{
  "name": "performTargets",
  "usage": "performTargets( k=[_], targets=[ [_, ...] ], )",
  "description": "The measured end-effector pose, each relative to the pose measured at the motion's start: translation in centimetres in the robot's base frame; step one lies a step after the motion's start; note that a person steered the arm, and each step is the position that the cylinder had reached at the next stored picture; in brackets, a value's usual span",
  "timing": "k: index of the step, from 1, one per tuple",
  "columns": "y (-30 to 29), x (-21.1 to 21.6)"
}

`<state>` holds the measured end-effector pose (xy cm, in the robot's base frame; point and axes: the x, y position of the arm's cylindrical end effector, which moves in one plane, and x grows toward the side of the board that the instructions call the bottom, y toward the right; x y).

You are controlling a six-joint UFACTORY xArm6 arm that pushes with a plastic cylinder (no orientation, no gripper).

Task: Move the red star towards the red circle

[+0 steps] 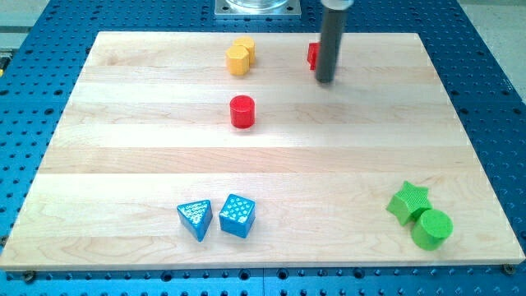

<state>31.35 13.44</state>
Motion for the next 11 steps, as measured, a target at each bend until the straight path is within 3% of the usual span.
performTargets(
  k=[1,2,3,4,5,6,8,11],
  targets=[
    [3.6,-2.4],
    [2.3,-8.1],
    [-0.6,-9.0],
    [-8.2,-2.9],
    [-6.8,-2.7],
    [-6.1,-5.7],
    [-6.0,-5.7],
    [-1.3,-7.3]
  ],
)
